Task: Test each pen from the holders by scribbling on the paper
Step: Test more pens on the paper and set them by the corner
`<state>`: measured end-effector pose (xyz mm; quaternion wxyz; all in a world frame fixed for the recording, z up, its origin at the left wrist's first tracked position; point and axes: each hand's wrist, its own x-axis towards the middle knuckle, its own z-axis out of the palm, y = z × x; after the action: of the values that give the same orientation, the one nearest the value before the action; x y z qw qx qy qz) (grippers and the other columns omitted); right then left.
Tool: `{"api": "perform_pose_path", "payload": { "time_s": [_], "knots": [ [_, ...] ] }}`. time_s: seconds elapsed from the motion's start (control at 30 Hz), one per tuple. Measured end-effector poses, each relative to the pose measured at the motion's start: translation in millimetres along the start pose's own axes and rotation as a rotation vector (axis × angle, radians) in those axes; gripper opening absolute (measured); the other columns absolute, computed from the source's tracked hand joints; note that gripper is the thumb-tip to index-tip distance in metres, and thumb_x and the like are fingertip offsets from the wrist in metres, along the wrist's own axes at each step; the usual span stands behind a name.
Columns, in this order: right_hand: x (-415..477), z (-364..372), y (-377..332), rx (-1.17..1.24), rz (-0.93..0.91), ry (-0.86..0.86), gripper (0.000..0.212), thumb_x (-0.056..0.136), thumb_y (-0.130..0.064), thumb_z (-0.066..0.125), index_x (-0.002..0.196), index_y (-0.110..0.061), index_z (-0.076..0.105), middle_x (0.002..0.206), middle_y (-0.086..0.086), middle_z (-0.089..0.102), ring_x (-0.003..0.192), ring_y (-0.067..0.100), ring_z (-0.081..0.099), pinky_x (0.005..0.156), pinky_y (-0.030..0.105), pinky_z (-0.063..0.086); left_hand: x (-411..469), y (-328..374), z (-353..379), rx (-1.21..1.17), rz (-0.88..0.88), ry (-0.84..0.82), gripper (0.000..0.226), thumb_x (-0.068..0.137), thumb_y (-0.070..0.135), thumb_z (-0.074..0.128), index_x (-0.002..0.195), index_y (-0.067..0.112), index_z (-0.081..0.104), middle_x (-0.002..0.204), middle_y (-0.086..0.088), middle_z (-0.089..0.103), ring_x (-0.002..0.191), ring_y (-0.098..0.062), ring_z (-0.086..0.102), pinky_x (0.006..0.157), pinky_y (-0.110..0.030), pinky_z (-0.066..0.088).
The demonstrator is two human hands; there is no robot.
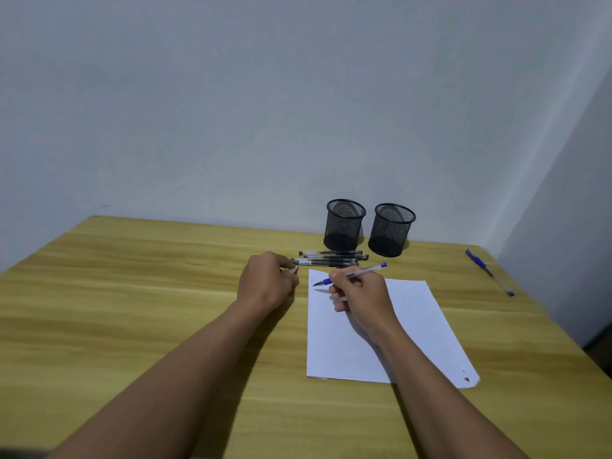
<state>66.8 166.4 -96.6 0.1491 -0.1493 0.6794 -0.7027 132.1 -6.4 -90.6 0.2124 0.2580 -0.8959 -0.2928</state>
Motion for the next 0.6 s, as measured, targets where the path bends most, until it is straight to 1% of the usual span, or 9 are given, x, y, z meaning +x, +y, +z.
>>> {"api": "perform_pose_path", "payload": {
  "time_s": [0.07, 0.13, 0.2, 0.27, 0.37, 0.47, 0.5, 0.53, 0.6],
  "knots": [
    [0, -1, 3, -0.018, -0.011, -0.006, 0.014, 0.097, -0.01, 0.066, 0.088, -0.002, 0.072, 0.07, 0.015, 0.063, 0.066, 0.024, 0.057, 0.055, 0.034, 0.046, -12, 1, -4, 0.036, 0.034, 0.03, 0.027, 0.084, 0.038, 0.07, 0.108, 0.025, 0.076, 0.106, 0.0, 0.075, 0.096, -0.021, 0.066, 0.078, -0.034, 0.055],
    [-1, -2, 5, -0.082, -0.036, -0.018, 0.014, 0.095, -0.012, 0.069, 0.084, -0.005, 0.073, 0.067, 0.012, 0.065, 0.065, 0.022, 0.059, 0.056, 0.035, 0.048, -30, 1, -6, 0.075, 0.105, 0.034, 0.031, 0.087, 0.044, 0.065, 0.11, 0.026, 0.075, 0.11, 0.003, 0.075, 0.099, -0.018, 0.066, 0.08, -0.033, 0.055],
    [-2, -2, 8, -0.129, -0.047, -0.016, 0.015, 0.093, -0.013, 0.071, 0.079, -0.009, 0.074, 0.065, 0.01, 0.066, 0.064, 0.021, 0.06, 0.057, 0.035, 0.049, -48, -1, -7, 0.106, 0.169, 0.008, 0.041, 0.083, 0.053, 0.063, 0.112, 0.027, 0.074, 0.116, 0.006, 0.073, 0.105, -0.017, 0.065, 0.085, -0.035, 0.054],
    [-2, -2, 10, -0.154, -0.05, -0.005, 0.015, 0.093, -0.013, 0.071, 0.079, -0.01, 0.073, 0.065, 0.01, 0.066, 0.063, 0.021, 0.06, 0.056, 0.034, 0.049, -63, -3, -7, 0.188, 0.216, -0.014, 0.048, 0.08, 0.061, 0.062, 0.111, 0.027, 0.074, 0.122, 0.007, 0.07, 0.114, -0.018, 0.061, 0.091, -0.036, 0.051],
    [-2, -2, 11, -0.192, -0.061, 0.009, 0.012, 0.093, -0.014, 0.07, 0.081, -0.01, 0.071, 0.066, 0.011, 0.067, 0.062, 0.023, 0.062, 0.055, 0.034, 0.05, -72, -3, -6, 0.236, 0.228, -0.019, 0.048, 0.081, 0.061, 0.061, 0.104, 0.021, 0.075, 0.123, 0.0, 0.069, 0.118, -0.02, 0.058, 0.095, -0.033, 0.046],
    [-3, -2, 11, -0.215, -0.077, 0.005, 0.012, 0.093, -0.016, 0.072, 0.082, -0.01, 0.071, 0.067, 0.011, 0.068, 0.061, 0.021, 0.063, 0.055, 0.033, 0.051, -72, -6, -2, 0.261, 0.246, -0.017, 0.053, 0.082, 0.063, 0.057, 0.114, 0.024, 0.073, 0.136, 0.001, 0.062, 0.128, -0.017, 0.053, 0.103, -0.035, 0.042],
    [-4, -2, 11, -0.218, -0.078, 0.001, 0.012, 0.093, -0.016, 0.072, 0.082, -0.01, 0.072, 0.066, 0.011, 0.069, 0.061, 0.02, 0.063, 0.055, 0.032, 0.051, -71, -8, 0, 0.291, 0.251, -0.022, 0.055, 0.083, 0.065, 0.053, 0.115, 0.024, 0.072, 0.136, 0.001, 0.062, 0.128, -0.018, 0.053, 0.103, -0.036, 0.042],
    [-4, -2, 12, -0.225, -0.079, -0.003, 0.012, 0.092, -0.016, 0.072, 0.082, -0.009, 0.072, 0.066, 0.01, 0.069, 0.061, 0.019, 0.063, 0.055, 0.032, 0.05, -70, -10, 2, 0.314, 0.254, -0.022, 0.057, 0.082, 0.065, 0.05, 0.112, 0.022, 0.071, 0.132, -0.001, 0.064, 0.125, -0.02, 0.054, 0.101, -0.037, 0.043],
    [-3, -2, 12, -0.246, -0.08, -0.009, 0.011, 0.091, -0.015, 0.072, 0.081, -0.009, 0.073, 0.065, 0.011, 0.069, 0.06, 0.019, 0.062, 0.054, 0.031, 0.05, -68, -13, 4, 0.34, 0.263, -0.02, 0.058, 0.082, 0.065, 0.047, 0.098, 0.014, 0.068, 0.114, -0.007, 0.069, 0.113, -0.025, 0.058, 0.09, -0.038, 0.045]
  ]
}}
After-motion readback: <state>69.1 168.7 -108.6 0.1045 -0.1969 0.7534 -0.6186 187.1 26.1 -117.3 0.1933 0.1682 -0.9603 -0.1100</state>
